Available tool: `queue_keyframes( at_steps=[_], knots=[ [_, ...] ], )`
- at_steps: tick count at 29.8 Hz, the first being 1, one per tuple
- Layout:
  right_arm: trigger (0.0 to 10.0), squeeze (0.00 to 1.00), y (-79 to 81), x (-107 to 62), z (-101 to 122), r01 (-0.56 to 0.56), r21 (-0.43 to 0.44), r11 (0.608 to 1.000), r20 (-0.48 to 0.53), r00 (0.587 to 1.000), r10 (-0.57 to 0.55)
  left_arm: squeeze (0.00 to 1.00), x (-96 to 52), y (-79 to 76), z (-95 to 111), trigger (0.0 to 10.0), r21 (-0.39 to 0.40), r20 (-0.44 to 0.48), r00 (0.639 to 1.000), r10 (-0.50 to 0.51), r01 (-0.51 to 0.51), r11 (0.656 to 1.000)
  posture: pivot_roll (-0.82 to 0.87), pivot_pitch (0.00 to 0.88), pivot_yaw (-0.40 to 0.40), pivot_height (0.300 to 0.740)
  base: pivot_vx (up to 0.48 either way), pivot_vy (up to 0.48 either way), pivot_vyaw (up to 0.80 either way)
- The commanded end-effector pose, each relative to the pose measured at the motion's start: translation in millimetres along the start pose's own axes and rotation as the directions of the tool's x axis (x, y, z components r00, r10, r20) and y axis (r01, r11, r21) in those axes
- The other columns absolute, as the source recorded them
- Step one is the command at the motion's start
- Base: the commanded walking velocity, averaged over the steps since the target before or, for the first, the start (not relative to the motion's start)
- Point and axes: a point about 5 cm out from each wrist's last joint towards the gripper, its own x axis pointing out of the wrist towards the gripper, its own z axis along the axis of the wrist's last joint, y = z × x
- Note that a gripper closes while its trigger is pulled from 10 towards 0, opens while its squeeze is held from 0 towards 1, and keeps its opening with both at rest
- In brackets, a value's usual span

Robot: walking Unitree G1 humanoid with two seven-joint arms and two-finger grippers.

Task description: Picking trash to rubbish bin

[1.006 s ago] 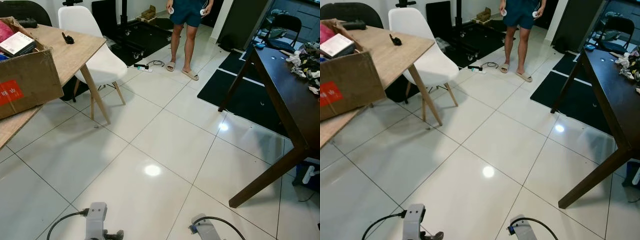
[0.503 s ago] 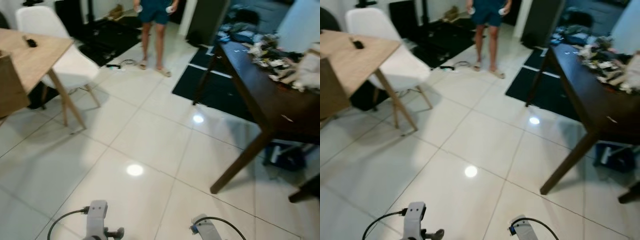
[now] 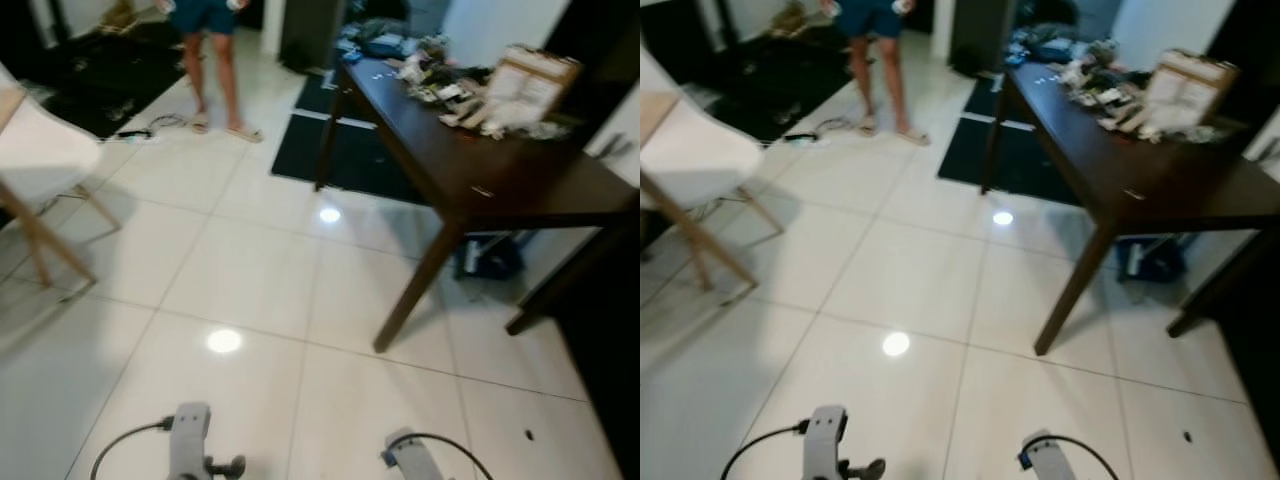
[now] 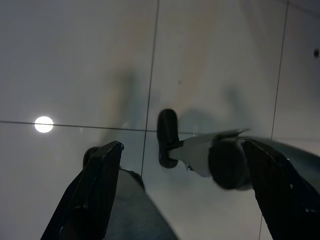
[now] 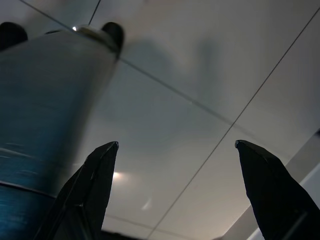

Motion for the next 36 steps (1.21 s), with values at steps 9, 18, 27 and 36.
queue_keyframes(
  at_steps=[9, 18, 27, 36],
  knots=[
    [10.0, 0.0, -7.1, -1.3, -5.4, 0.014, -0.013, 1.0, -0.019, 1.0, -0.014, 0.0, 0.6, -2.4, -1.3, 10.0, 0.002, 0.007, 1.0, -0.002, 0.002, 1.0, 0.2, 0.065, -0.108, 0.74, 0.0, 0.0, 0.0],
    [10.0, 0.0, -8.5, -1.6, -6.4, 0.015, -0.012, 1.0, -0.023, 1.0, -0.015, 0.0, -0.1, -1.2, -1.7, 10.0, -0.011, 0.015, 1.0, 0.0, 0.0, 1.0, 0.2, 0.071, -0.107, 0.74, 0.082, 0.0, 0.0],
    [10.0, 0.0, -10.1, -2.0, -9.1, 0.016, -0.014, 1.0, -0.029, 0.999, -0.016, 0.0, -0.4, -0.3, -0.4, 10.0, -0.014, 0.021, 1.0, -0.003, 0.003, 1.0, 0.2, 0.068, -0.109, 0.74, 0.277, 0.0, 0.0],
    [10.0, 0.0, -5.8, -0.8, 0.1, 0.01, -0.022, 1.0, -0.015, 1.0, -0.01, 0.0, -0.6, 0.2, 0.3, 10.0, -0.008, 0.021, 1.0, -0.005, 0.006, 1.0, 0.21, 0.064, -0.107, 0.74, 0.305, 0.0, 0.0]
  ],
)
